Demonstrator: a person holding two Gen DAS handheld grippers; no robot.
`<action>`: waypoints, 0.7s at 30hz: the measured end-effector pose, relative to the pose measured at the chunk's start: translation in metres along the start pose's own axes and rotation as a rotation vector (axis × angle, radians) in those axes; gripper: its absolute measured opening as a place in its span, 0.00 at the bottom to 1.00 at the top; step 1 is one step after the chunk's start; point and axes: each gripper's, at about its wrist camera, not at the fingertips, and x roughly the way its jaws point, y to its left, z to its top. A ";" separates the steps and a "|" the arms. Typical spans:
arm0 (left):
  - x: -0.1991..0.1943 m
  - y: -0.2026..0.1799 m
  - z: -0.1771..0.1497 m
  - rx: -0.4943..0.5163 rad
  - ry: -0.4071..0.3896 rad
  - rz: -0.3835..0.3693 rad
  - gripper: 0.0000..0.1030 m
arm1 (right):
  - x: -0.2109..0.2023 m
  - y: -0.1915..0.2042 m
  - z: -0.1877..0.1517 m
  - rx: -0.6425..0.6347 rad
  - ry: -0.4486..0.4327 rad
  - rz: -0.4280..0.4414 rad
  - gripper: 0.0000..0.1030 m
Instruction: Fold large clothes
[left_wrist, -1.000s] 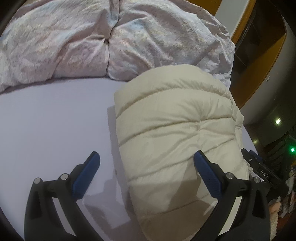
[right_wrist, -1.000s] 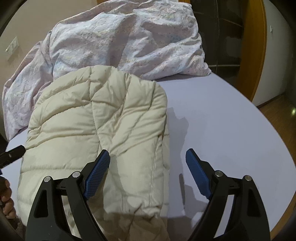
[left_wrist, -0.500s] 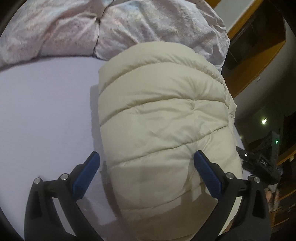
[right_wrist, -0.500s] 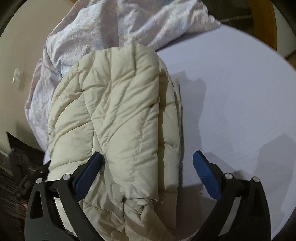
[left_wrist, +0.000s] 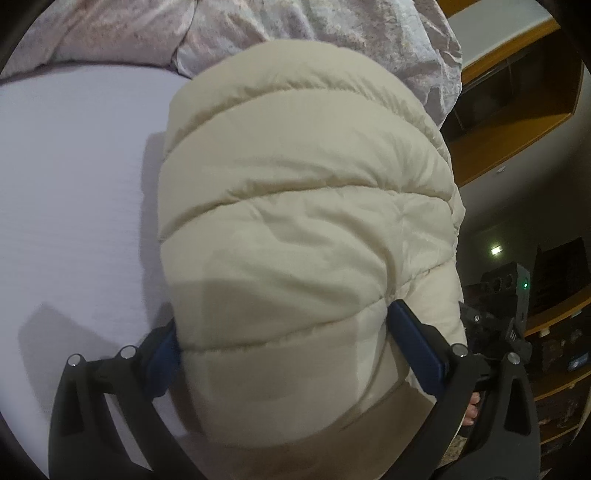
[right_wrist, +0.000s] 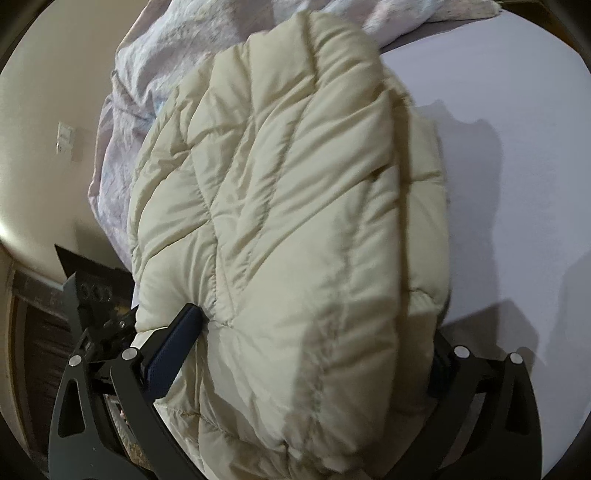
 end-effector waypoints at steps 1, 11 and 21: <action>0.002 0.001 0.000 -0.011 0.005 -0.012 0.98 | 0.002 0.002 0.000 -0.010 0.010 0.013 0.99; -0.006 0.009 -0.002 -0.029 -0.018 -0.054 0.86 | 0.016 -0.004 -0.005 0.039 0.078 0.205 0.75; -0.068 0.026 -0.005 -0.005 -0.157 -0.050 0.49 | 0.028 0.039 0.006 -0.036 0.076 0.290 0.41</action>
